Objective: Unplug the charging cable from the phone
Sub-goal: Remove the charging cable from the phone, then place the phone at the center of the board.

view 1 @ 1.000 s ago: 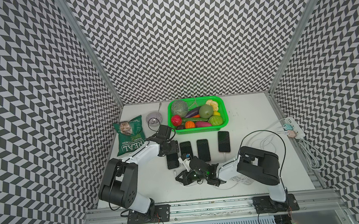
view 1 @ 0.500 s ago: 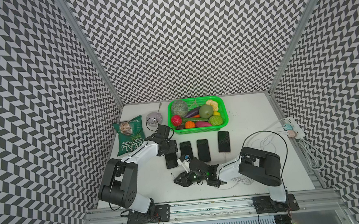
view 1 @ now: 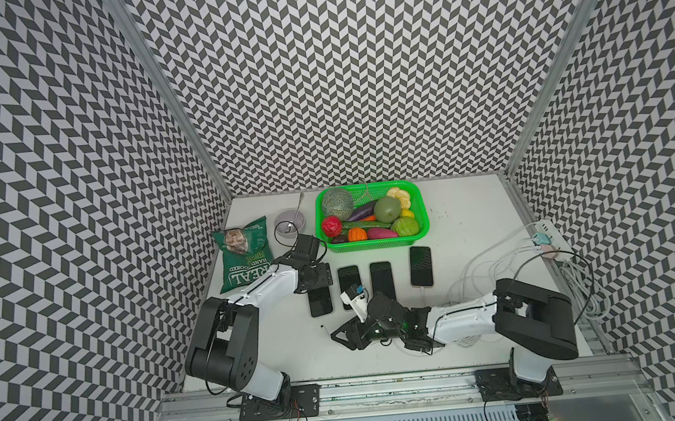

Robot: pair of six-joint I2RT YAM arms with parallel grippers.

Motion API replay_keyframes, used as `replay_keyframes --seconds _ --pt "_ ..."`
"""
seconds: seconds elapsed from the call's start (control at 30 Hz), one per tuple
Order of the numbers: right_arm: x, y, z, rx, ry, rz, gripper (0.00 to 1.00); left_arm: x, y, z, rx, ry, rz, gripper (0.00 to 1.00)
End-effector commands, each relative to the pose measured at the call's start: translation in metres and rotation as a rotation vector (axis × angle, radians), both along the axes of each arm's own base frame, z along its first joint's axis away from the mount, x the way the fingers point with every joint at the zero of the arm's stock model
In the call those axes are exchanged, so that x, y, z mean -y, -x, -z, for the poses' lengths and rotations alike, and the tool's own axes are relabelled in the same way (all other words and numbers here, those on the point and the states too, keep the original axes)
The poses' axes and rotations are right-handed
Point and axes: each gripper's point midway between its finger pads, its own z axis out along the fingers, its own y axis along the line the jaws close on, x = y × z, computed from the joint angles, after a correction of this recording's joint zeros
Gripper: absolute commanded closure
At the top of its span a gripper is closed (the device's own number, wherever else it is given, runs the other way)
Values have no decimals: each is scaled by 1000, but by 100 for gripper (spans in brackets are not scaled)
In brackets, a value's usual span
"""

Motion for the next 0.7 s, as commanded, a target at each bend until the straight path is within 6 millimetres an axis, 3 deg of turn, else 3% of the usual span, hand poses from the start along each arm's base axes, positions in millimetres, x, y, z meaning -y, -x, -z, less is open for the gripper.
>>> replay_keyframes --seconds 0.0,0.3,0.4,0.67 --pt "10 0 -16 65 -13 21 46 -6 -7 -3 9 -22 -29 43" --pt "38 -3 -49 167 -26 70 37 -9 -5 4 -10 -40 -40 15" --pt "48 -7 -57 209 -12 91 33 -11 -3 6 -21 -66 -42 1" --pt "72 -16 -69 275 27 161 17 -4 0 3 -10 -73 -27 0"
